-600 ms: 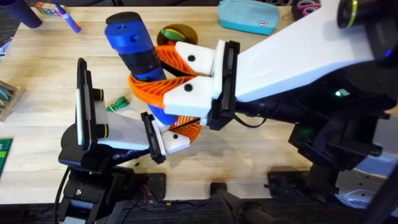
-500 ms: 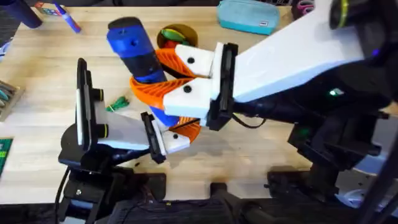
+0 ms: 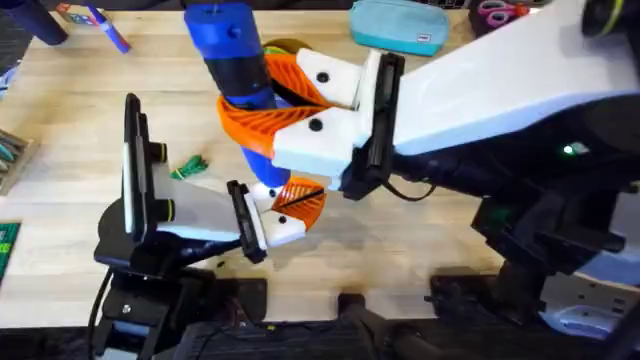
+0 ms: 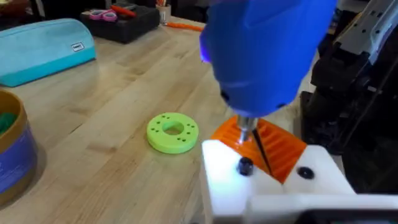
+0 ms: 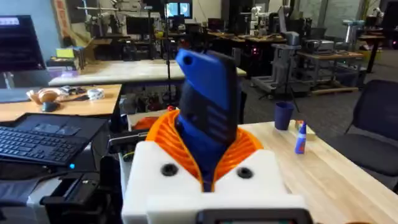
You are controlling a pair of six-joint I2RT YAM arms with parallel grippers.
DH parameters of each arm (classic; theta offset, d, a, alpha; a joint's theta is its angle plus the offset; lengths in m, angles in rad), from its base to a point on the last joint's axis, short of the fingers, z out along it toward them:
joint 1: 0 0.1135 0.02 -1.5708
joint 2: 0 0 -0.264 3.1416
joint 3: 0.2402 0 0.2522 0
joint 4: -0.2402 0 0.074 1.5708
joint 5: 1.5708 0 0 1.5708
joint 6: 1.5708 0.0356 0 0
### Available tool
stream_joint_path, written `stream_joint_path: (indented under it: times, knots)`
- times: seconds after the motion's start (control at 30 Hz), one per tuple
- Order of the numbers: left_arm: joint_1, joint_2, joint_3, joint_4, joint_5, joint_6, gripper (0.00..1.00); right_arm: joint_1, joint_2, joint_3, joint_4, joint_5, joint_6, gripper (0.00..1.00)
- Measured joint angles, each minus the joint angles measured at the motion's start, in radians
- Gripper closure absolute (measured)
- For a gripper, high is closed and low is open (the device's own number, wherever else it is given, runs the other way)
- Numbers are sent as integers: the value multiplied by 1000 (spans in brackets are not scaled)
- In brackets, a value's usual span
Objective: Pick up the gripper from the table and insert it into the empty holder that is missing its gripper. Then pick up a screw, insert it into the mounting hole, and use the screwdriver to tighten it. Finally, clean up the table by picking up the vegetable and placing it into the bucket.
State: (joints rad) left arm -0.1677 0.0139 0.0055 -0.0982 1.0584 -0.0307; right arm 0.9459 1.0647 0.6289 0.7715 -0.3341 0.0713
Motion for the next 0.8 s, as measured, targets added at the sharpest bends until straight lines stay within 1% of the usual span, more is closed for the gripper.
stream_joint_path:
  times: [0.33,0.6,0.7,0.8]
  knots:
    - [0,0,0,0,0,0,988,7,54,0,77,2,1,956]
    - [0,0,0,0,0,0,988,10,57,-2,122,2,0,956]
    - [0,0,0,0,0,0,988,9,30,-34,164,5,0,956]
    - [0,0,0,0,0,0,988,8,-23,-95,215,5,1,956]
